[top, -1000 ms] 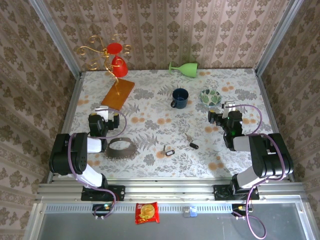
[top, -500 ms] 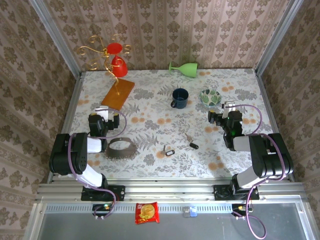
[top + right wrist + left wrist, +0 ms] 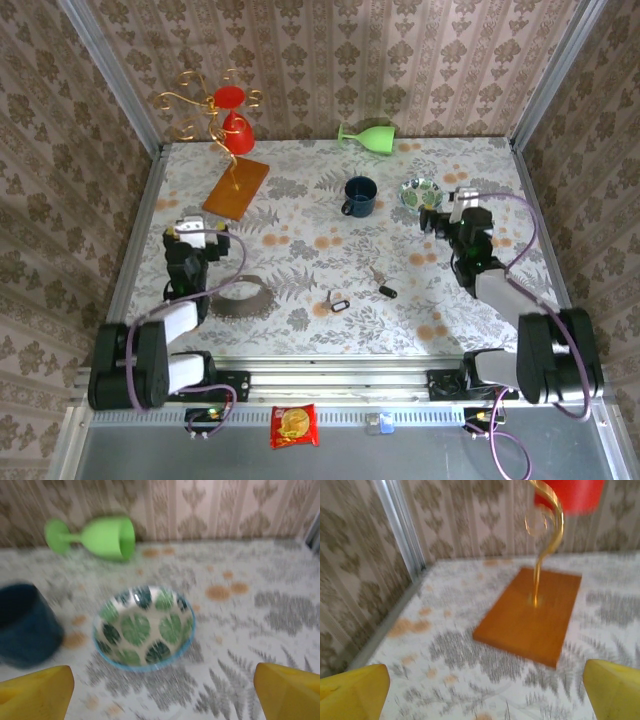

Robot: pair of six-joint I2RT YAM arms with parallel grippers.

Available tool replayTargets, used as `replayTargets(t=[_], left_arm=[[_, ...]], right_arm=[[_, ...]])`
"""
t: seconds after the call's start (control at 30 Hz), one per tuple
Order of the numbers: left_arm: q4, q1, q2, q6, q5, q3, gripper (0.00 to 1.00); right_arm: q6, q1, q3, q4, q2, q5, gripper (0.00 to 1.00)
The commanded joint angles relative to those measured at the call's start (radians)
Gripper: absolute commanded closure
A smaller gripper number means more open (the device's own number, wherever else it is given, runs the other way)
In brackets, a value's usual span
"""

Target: Put the keys on the keyring

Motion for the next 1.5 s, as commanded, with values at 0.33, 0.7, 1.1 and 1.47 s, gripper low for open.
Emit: replayTargets(t=[0.33, 0.7, 1.1, 1.47], left_arm=[[-1.195, 0.002, -0.283, -0.435, -0.033, 0.308, 0.06], [-1.407, -0.009, -0.059, -0.515, 0.084, 0.354, 0.34], [-1.418, -0.022, 0.111, -0.456, 0.055, 0.421, 0.55], [-1.439, -0.026, 0.155, -0.462, 0.059, 0.423, 0.63]], right_arm=[[0.427, 0.254, 0.124, -0.576, -0.151, -0.004, 0.18], [0.557, 0.349, 0.127, -0.616, -0.101, -0.018, 0.26], [0.551, 0.349, 0.112, -0.629, -0.111, 0.041, 0.27], [0.551, 0.349, 0.102, -0.625, -0.115, 0.060, 0.27]])
